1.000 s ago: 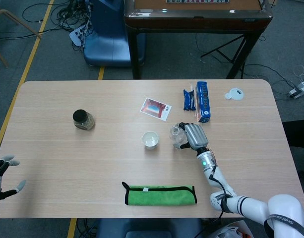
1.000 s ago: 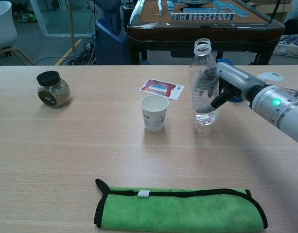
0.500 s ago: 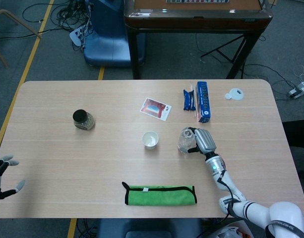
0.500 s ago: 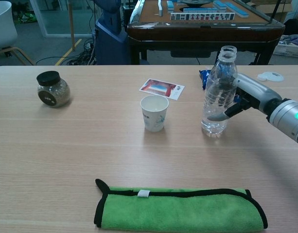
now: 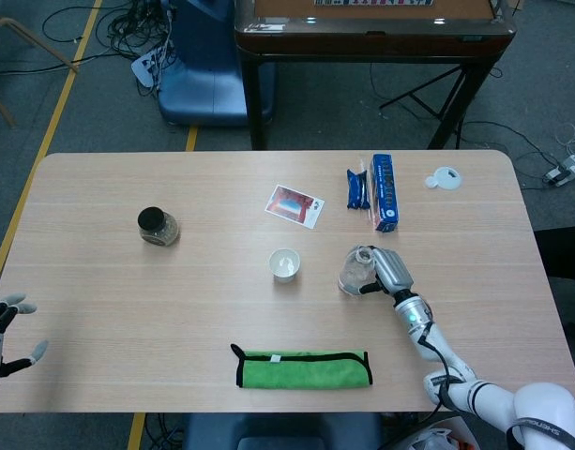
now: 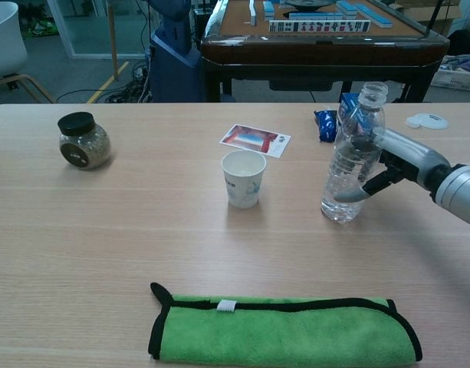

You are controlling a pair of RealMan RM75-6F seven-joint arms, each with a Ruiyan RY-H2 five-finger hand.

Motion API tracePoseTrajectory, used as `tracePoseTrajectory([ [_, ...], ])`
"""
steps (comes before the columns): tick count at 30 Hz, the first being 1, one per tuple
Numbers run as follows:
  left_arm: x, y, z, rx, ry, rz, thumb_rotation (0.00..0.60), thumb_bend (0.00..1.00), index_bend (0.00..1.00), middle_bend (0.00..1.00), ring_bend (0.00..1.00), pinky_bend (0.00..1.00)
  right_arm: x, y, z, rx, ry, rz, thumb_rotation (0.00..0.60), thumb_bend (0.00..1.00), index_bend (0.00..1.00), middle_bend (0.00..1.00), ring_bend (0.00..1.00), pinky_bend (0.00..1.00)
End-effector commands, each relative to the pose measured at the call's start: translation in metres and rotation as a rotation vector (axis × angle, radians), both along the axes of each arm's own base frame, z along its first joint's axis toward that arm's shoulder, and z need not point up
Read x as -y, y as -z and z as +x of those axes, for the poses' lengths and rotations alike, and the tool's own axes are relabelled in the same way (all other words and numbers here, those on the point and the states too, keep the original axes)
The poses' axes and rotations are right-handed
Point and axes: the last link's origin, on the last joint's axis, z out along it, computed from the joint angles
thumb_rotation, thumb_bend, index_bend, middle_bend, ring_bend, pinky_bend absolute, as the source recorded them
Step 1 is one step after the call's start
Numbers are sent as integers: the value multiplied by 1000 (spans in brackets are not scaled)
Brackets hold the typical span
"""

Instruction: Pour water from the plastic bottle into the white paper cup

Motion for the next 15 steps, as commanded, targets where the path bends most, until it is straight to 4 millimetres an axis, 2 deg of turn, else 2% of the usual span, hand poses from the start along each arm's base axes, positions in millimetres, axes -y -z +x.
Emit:
tracePoseTrajectory([
  [1,0,0,0,0,0,0,600,170,352,228,240,508,0,0,-1,-4,-2,5,600,0,378,346,269,412],
  [6,0,0,0,-1,-1,-1,600,170,352,228,240,507,-2,-4,-3,-13,-13,-3,600,0,229,248,189,369],
  [15,-1,2,-1,-7,-5,-6,600,170,352,228,240,508,-6,-24,-5,-57,-30,-19,600,0,155,176,139,323],
])
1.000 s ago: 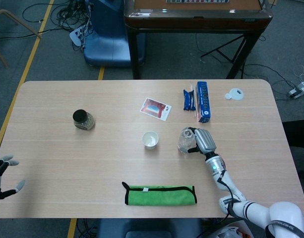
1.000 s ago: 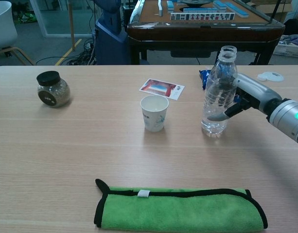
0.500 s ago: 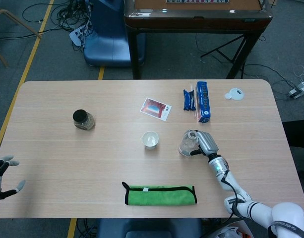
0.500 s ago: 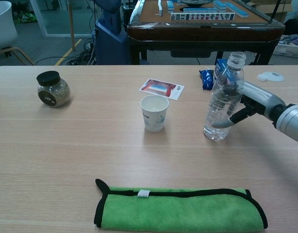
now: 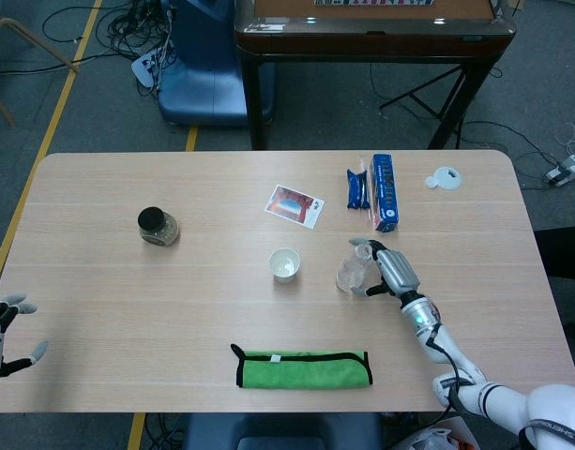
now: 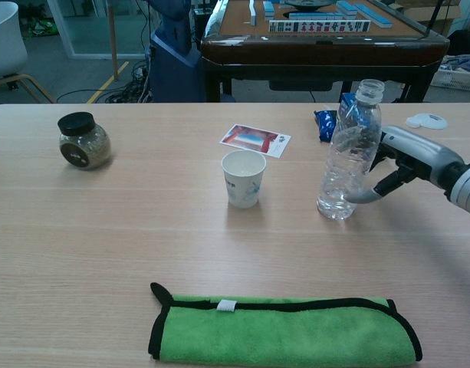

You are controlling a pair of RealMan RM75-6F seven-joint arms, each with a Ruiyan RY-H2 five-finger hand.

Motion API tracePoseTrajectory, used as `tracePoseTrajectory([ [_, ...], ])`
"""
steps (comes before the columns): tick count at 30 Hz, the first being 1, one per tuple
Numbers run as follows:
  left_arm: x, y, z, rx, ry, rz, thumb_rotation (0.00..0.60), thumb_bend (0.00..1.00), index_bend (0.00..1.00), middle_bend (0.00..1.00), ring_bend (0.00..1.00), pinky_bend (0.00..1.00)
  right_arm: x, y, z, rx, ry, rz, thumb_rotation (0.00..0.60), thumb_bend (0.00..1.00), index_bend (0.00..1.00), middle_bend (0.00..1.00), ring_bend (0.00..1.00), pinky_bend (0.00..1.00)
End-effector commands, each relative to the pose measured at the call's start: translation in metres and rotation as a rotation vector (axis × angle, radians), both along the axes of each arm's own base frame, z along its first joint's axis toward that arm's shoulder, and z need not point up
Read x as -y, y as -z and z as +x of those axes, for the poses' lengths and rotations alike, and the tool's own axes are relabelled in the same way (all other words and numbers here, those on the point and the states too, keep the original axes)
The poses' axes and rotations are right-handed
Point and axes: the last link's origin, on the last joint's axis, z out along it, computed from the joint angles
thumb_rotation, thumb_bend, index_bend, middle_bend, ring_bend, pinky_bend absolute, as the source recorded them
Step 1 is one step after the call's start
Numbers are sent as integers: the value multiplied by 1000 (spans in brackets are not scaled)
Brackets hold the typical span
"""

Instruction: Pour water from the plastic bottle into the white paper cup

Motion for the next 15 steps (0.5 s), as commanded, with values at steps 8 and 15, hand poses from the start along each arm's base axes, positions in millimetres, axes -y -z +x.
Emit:
tracePoseTrajectory([
  [8,0,0,0,-4,0,1,600,170,352,229,240,508,-14,-40,1,-194,-70,-67,600,0,137,159,123,314],
  [15,0,2,4,-16,15,-2,600,170,352,229,241,508,-43,-81,-4,-393,-92,-118,600,0,137,160,122,304],
])
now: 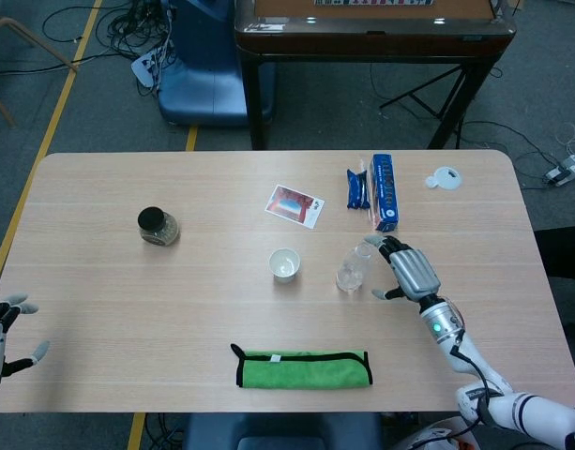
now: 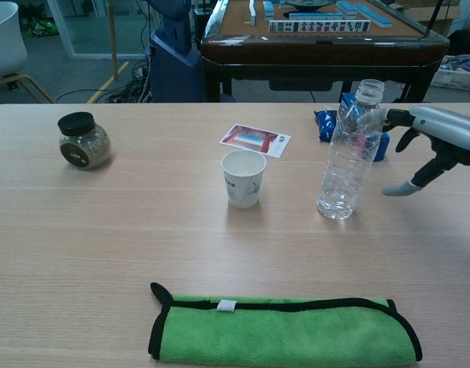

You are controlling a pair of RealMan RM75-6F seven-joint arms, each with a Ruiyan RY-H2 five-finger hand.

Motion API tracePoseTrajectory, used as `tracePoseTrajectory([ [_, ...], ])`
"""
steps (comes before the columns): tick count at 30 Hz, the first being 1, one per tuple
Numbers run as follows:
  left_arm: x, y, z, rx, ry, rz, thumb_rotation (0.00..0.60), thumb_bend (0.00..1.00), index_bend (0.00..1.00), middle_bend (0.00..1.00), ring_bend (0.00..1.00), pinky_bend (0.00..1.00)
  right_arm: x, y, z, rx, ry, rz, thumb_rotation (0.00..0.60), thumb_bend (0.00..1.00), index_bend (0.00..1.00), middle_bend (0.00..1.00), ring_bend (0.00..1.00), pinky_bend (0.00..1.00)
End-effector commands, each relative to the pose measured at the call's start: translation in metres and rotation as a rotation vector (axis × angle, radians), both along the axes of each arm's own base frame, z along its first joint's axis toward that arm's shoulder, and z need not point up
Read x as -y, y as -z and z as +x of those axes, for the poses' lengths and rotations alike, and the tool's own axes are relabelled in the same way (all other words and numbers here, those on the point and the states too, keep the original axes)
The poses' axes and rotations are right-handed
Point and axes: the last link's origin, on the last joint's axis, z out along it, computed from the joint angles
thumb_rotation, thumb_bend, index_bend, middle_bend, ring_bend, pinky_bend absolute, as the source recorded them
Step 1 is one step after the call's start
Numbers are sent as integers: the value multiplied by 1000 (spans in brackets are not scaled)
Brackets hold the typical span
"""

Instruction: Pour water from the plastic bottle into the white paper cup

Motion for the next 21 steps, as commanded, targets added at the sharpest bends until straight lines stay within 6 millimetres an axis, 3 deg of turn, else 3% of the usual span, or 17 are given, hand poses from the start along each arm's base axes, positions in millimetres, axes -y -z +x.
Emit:
tracePoseTrajectory([
  [1,0,1,2,-4,6,0,600,170,352,229,241,508,-24,-35,-10,-127,8,-48,600,0,137,162,123,304],
  [10,1,4,4,-20,12,-8,600,170,352,229,241,508,-73,-80,-28,-252,31,-109,600,0,137,165,123,304],
  [21,1,8,4,-37,14,-16,600,170,352,229,241,508,-122,-102,-49,-290,27,-168,600,0,137,166,123,304],
])
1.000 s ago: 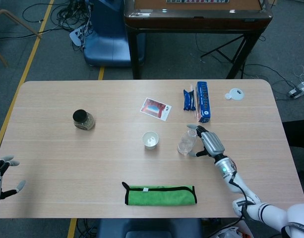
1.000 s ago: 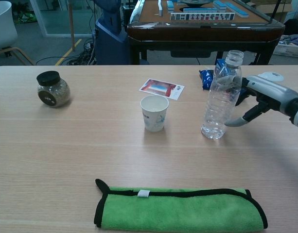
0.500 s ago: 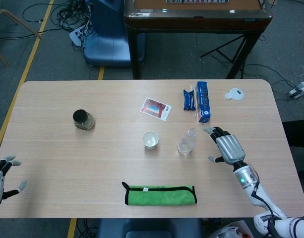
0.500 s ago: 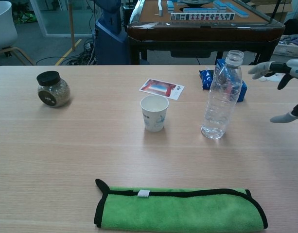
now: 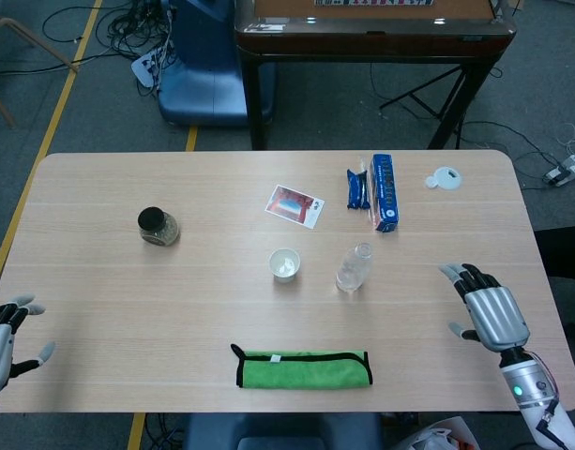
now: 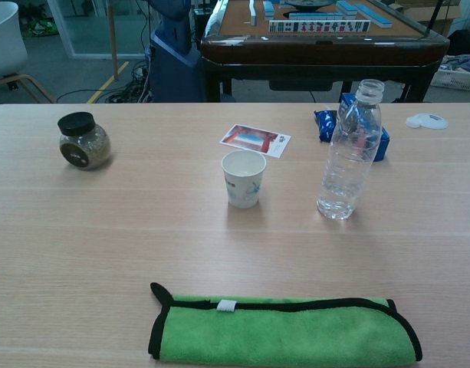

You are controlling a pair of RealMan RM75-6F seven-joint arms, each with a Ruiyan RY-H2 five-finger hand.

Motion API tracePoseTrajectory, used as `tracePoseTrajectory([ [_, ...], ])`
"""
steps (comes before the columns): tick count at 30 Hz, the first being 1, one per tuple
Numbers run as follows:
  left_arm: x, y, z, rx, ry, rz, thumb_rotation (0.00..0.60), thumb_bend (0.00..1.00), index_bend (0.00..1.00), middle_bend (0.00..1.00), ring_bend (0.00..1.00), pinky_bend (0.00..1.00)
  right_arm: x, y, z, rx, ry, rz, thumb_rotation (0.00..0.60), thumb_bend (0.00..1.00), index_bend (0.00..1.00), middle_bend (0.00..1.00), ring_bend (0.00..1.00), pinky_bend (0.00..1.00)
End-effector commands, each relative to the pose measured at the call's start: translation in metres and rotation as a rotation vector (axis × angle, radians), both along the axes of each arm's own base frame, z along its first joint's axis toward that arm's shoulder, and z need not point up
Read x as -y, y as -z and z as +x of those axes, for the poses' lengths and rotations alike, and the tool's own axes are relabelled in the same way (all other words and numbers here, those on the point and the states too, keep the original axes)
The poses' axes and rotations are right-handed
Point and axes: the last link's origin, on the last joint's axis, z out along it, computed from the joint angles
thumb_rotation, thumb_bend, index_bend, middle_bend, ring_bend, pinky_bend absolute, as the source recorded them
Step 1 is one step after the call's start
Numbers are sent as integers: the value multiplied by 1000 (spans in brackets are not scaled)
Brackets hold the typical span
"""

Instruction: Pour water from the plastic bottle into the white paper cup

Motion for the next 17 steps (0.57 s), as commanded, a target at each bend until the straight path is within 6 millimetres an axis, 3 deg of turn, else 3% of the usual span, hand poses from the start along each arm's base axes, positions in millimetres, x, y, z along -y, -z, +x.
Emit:
tracePoseTrajectory([
  [1,0,1,0,-3,-1,-3,600,170,352,229,241,508,-15,-3,-6,-7,-10,-13,600,0,137,168,123,304],
  [17,-3,6,6,1,26,-13,600,170,352,231,241,508,-38,-8,3,-34,-33,-19,600,0,137,175,123,303],
])
